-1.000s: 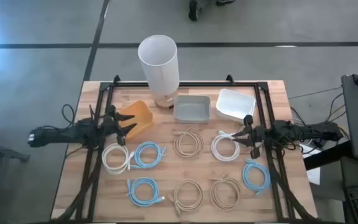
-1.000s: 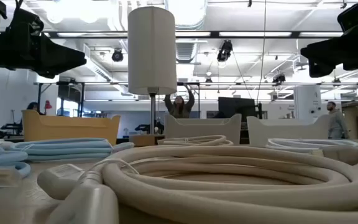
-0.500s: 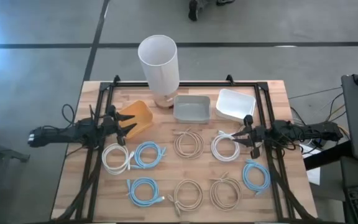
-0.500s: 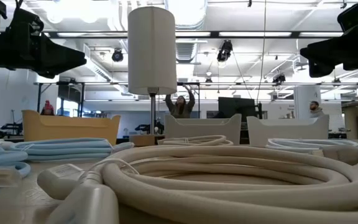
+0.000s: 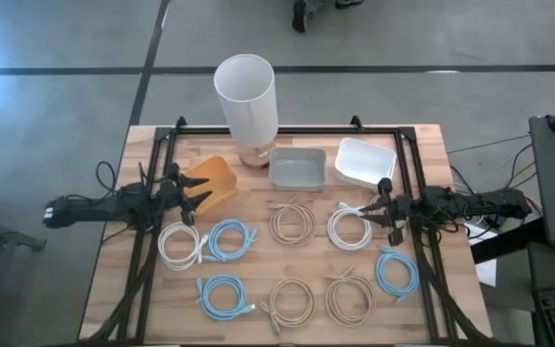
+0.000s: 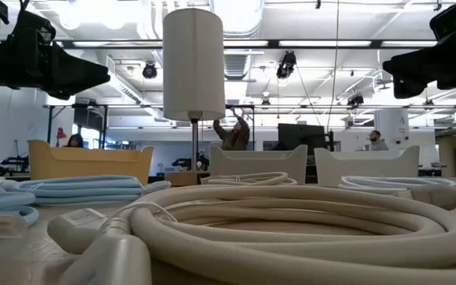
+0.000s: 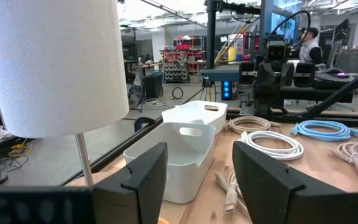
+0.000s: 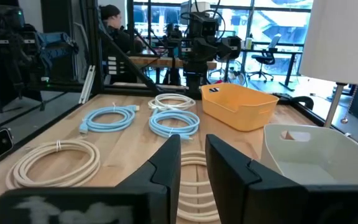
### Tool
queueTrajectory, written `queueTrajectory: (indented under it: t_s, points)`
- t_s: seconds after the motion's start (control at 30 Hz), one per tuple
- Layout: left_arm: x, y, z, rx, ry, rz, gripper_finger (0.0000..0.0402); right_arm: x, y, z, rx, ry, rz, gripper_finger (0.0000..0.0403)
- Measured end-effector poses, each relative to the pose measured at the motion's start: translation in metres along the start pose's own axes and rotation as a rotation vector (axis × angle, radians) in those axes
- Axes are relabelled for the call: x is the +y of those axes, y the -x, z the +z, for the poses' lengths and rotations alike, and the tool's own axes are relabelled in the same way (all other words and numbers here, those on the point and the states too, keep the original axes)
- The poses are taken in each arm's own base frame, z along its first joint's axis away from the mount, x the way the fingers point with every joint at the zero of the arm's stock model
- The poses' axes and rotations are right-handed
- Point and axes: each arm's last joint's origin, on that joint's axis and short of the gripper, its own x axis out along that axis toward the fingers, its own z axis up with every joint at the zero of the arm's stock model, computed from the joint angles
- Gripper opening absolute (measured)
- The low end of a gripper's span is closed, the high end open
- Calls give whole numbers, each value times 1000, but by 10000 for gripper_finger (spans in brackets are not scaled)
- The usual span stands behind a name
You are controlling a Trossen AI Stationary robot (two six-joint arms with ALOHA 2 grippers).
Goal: Sort HDMI cables
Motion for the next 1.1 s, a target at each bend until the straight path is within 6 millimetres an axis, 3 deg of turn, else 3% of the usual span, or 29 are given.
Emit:
queueTrajectory:
  t_s: [0.33,0.77,1.1]
  points:
    - [0,0,0,0,0,0,193,0,0,0,-1,1,0,86]
    - [0,0,0,0,0,0,193,0,0,0,-1,0,0,68]
    - [0,0,0,0,0,0,193,0,0,0,0,1,0,83]
